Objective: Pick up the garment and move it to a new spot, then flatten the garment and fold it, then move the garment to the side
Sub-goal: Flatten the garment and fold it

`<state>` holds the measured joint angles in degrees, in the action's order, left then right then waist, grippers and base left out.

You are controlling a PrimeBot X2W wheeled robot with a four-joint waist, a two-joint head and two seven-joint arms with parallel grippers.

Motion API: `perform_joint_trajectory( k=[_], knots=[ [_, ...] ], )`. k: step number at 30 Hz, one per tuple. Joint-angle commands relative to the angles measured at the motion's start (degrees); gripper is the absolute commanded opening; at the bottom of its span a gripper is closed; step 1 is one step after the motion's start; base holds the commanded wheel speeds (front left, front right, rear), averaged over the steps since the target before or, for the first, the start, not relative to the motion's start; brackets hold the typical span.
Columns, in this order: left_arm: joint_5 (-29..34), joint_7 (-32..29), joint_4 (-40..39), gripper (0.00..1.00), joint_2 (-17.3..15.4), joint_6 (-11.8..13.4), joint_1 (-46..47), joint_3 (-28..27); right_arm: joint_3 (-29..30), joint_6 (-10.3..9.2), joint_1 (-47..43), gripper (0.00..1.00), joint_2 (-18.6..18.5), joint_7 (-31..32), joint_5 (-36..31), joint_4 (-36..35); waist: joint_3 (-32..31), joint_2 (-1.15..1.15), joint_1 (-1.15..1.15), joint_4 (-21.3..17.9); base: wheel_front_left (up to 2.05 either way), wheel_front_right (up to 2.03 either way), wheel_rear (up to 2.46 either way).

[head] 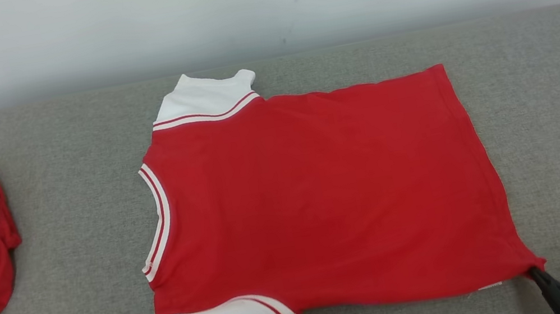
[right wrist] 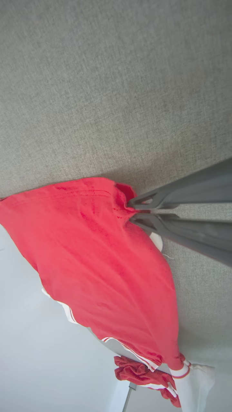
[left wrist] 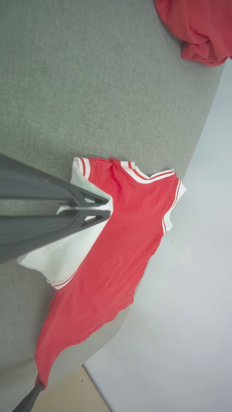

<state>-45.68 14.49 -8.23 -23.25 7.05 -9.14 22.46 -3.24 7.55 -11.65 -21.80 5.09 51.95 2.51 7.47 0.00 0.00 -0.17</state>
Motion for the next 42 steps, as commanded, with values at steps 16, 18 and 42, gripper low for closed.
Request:
perform_joint_trajectory(
  k=[16,18,42],
  knots=[
    [2.39,-9.25,11.53,0.0,-4.88,-6.87,25.04,0.4,1.61,-0.14,15.81,0.0,2.7,5.88,-0.18,4.73,3.98,0.0,0.0,-3.48,0.0,0.0,0.0],
    [2.37,-10.05,14.46,0.0,-4.65,-8.29,28.69,0.85,1.4,-0.14,18.7,0.0,3.07,6.38,-1.09,6.38,4.93,0.0,0.0,-3.63,0.0,0.0,0.0],
    [6.48,-3.63,42.79,1.0,0.32,-14.07,48.23,7.85,-2.42,-0.14,32.87,1.0,3.96,1.49,-9.45,19.58,8.17,0.0,0.0,-3.9,0.0,0.0,0.0]
  ],
)
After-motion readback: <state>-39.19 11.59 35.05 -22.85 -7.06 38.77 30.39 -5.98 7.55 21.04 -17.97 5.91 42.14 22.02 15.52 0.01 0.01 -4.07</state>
